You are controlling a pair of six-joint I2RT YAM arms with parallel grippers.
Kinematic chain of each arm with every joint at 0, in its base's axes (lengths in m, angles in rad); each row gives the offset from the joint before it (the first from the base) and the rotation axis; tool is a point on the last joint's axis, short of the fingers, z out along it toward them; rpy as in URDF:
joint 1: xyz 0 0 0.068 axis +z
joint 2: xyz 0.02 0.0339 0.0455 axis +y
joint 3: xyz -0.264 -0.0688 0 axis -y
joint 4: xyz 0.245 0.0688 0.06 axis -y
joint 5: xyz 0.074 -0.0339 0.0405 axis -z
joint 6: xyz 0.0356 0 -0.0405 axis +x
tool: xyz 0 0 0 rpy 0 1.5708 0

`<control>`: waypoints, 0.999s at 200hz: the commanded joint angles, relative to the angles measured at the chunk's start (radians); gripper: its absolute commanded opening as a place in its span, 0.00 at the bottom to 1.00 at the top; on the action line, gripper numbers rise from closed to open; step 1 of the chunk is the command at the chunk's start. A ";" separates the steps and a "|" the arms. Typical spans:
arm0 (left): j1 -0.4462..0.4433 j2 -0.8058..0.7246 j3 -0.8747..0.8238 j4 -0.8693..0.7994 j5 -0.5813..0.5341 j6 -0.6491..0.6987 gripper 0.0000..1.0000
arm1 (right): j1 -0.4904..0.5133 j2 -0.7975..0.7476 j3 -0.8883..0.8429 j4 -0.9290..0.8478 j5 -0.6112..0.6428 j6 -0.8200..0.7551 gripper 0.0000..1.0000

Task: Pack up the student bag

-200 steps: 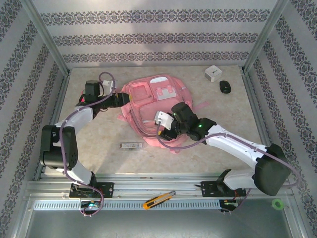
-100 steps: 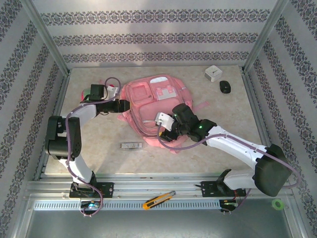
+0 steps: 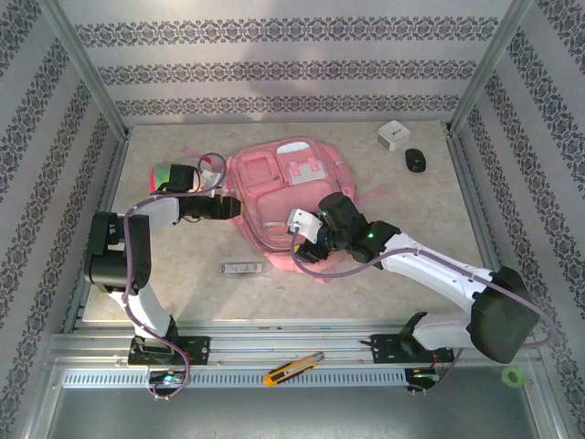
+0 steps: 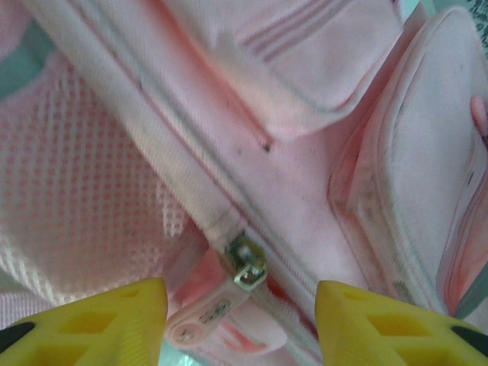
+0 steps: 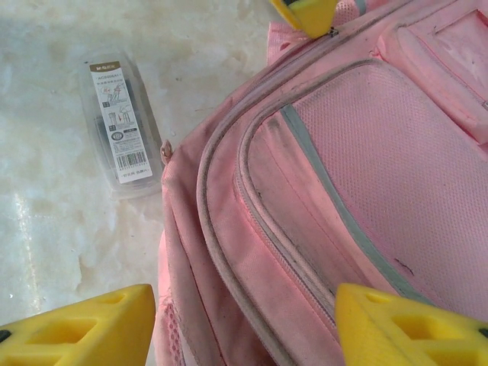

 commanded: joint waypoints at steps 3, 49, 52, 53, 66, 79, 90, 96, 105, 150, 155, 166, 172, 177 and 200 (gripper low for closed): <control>-0.011 -0.037 -0.030 -0.062 -0.008 0.033 0.50 | -0.008 -0.031 -0.016 0.009 -0.020 0.004 0.62; -0.011 -0.033 -0.027 0.000 -0.006 -0.008 0.30 | -0.010 -0.036 -0.020 0.018 -0.031 0.022 0.61; -0.013 -0.034 -0.028 0.005 -0.006 -0.012 0.28 | -0.009 -0.037 -0.021 0.018 -0.033 0.026 0.61; -0.012 -0.034 -0.028 0.007 -0.006 -0.012 0.27 | -0.009 -0.037 -0.022 0.019 -0.033 0.026 0.60; -0.012 -0.039 -0.033 0.024 -0.006 -0.021 0.20 | -0.008 -0.043 -0.028 0.024 -0.040 0.036 0.60; -0.012 -0.045 -0.036 0.025 -0.017 -0.021 0.13 | -0.008 -0.052 -0.036 0.028 -0.041 0.042 0.60; -0.012 -0.053 -0.037 0.017 -0.033 -0.017 0.09 | -0.007 -0.060 -0.041 0.030 -0.037 0.053 0.60; -0.013 -0.057 -0.037 0.013 -0.038 -0.014 0.06 | -0.007 -0.066 -0.043 0.030 -0.031 0.068 0.60; -0.011 -0.068 -0.040 0.012 -0.044 -0.009 0.03 | -0.007 -0.071 -0.044 0.032 -0.022 0.096 0.60; -0.013 -0.126 -0.061 0.029 -0.079 -0.002 0.00 | 0.019 -0.096 -0.040 0.079 0.022 0.521 0.64; -0.013 -0.132 -0.063 0.029 -0.083 0.001 0.00 | 0.029 -0.096 -0.042 0.083 0.036 0.576 0.64; -0.013 -0.139 -0.067 0.028 -0.095 0.004 0.00 | 0.056 -0.100 -0.055 0.099 0.056 0.670 0.64; -0.013 -0.139 -0.068 0.029 -0.095 0.001 0.00 | 0.072 -0.103 -0.066 0.112 0.070 0.713 0.64; -0.013 -0.138 -0.067 0.030 -0.090 -0.001 0.00 | 0.085 -0.103 -0.074 0.125 0.077 0.745 0.64; -0.013 -0.124 -0.072 0.064 -0.077 -0.043 0.00 | 0.122 -0.098 -0.112 0.182 0.091 0.864 0.65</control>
